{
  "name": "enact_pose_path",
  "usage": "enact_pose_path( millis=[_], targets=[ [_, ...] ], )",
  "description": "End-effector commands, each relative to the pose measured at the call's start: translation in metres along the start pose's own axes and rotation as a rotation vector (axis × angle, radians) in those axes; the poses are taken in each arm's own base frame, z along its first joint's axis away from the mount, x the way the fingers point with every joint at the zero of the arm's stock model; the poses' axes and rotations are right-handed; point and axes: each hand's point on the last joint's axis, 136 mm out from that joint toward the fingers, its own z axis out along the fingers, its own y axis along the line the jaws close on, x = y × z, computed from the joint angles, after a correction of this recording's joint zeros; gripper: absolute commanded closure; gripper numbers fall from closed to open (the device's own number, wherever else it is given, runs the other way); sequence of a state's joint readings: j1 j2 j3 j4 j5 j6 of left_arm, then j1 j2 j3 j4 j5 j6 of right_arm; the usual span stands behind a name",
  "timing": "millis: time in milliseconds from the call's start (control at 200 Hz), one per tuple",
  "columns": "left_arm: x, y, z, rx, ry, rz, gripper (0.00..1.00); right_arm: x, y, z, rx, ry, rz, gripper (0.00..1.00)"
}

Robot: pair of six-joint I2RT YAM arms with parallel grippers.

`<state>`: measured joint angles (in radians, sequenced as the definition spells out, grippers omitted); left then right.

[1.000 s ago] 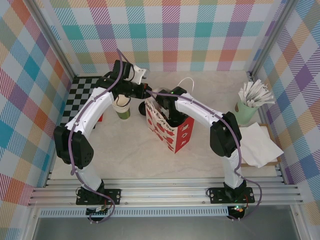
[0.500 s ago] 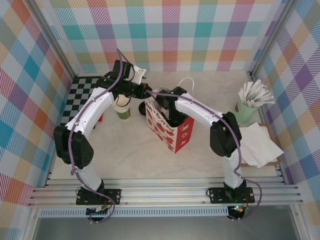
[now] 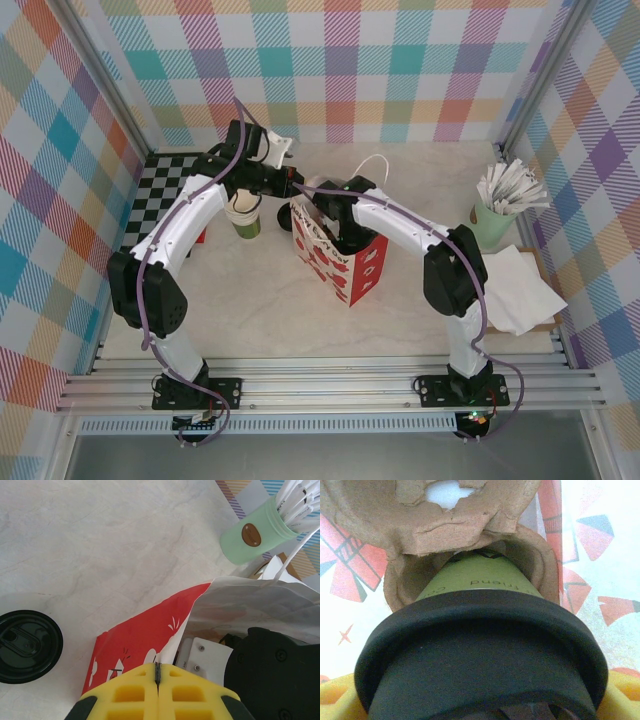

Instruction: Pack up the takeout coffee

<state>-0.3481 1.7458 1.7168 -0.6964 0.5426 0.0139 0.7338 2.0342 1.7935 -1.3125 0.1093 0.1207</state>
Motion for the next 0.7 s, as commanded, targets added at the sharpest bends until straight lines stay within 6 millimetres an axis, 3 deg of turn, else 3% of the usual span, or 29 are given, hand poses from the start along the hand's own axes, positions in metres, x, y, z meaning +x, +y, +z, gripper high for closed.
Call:
enact_pose_path(
  millis=[0,295,695],
  targets=[
    [0.012,0.006,0.009,0.013,0.040,-0.043,1.00,-0.005,-0.006,0.021,0.037,0.005,0.006,0.73],
    [0.013,0.007,0.010,0.011,0.042,-0.050,1.00,-0.017,-0.012,0.003,0.062,-0.124,0.020,0.76],
    [0.011,0.007,0.009,0.005,0.039,-0.047,1.00,-0.011,-0.012,-0.014,0.050,-0.139,0.006,0.76]
  ],
)
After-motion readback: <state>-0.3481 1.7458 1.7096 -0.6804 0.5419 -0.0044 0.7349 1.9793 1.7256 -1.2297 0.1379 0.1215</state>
